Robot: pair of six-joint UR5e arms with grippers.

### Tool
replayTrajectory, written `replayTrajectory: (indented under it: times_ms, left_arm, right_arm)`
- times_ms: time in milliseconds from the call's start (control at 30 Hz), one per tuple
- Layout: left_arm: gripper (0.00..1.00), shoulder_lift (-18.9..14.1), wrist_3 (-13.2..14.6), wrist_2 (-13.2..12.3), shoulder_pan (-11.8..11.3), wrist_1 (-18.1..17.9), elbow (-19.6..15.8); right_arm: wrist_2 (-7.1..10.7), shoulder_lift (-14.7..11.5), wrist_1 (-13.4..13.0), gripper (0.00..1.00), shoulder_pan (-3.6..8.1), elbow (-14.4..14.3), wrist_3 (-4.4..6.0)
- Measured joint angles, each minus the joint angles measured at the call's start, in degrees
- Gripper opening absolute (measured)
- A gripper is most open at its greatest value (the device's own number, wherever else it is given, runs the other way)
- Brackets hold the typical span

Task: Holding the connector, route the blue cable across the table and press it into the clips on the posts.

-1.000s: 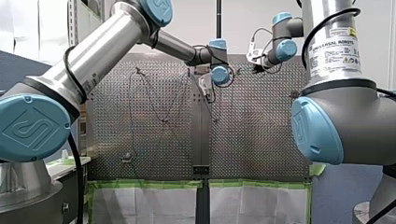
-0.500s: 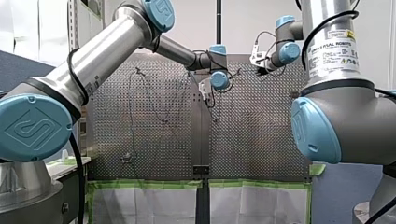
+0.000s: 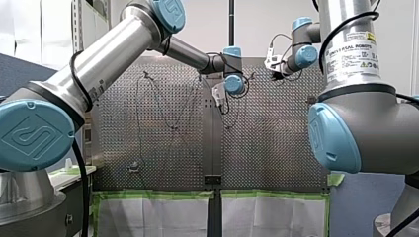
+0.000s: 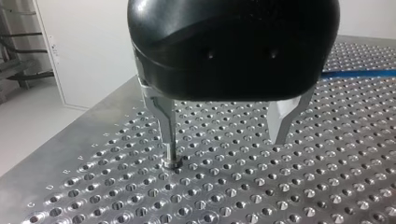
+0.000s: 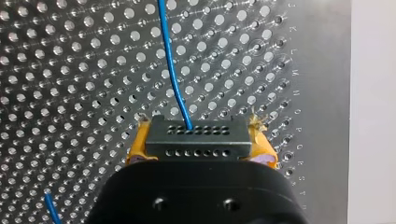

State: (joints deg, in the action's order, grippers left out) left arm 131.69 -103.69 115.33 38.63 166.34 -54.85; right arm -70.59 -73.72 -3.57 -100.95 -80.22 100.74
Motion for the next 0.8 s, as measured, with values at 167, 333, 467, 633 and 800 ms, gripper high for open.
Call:
replayTrajectory:
  times_ms: [167,333,467,633,800]
  left_arm:
    - [1.00,0.00,-0.19,0.23,0.16,1.43,0.01]
    - [1.00,-0.13,-0.62,0.71,0.33,3.39,0.00]
    - [1.00,-0.95,-1.55,0.90,0.62,5.31,-0.22]
    - [1.00,-3.02,-2.17,0.16,1.11,7.10,-2.04]
    - [1.00,-5.33,-2.29,-1.84,1.60,5.81,-4.30]
  right_arm:
    - [0.03,0.08,-0.04,0.00,0.00,-0.02,0.00]
    - [0.07,0.10,-0.04,0.00,0.00,-0.01,0.00]
    - [0.13,0.10,0.01,0.00,-0.01,-0.01,0.00]
    - [0.22,0.10,0.04,0.00,-0.03,0.00,0.00]
    - [0.20,0.10,0.05,0.00,-0.01,-0.01,-0.03]
